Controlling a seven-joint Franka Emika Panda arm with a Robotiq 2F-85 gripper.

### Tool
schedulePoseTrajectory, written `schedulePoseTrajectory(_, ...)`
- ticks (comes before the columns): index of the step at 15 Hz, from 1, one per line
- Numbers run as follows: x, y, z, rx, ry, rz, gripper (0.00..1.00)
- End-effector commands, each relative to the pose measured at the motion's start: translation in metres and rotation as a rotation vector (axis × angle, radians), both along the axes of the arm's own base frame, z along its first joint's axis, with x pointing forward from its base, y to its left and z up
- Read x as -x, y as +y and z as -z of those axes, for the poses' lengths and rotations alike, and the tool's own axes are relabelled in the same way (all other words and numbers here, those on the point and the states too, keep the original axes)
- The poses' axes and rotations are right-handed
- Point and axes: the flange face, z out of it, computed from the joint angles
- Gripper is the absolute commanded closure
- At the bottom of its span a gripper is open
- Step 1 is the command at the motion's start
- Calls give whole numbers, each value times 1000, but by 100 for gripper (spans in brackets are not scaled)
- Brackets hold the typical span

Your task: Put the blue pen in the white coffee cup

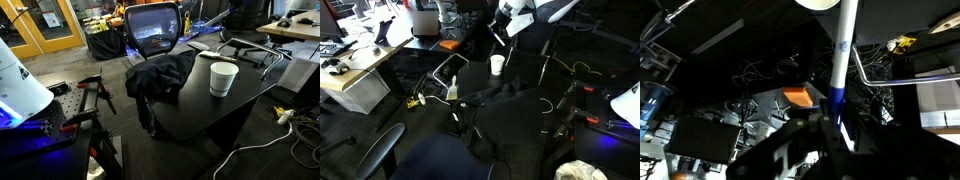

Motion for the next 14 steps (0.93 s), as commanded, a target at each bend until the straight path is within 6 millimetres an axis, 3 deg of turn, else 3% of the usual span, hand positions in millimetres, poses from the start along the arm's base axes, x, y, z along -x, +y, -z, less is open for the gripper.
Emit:
schedulePoseTrajectory(1,-8,10,2,71,-73,105,96)
schedulePoseTrajectory(14,-19,7,45,263,-269,534,96)
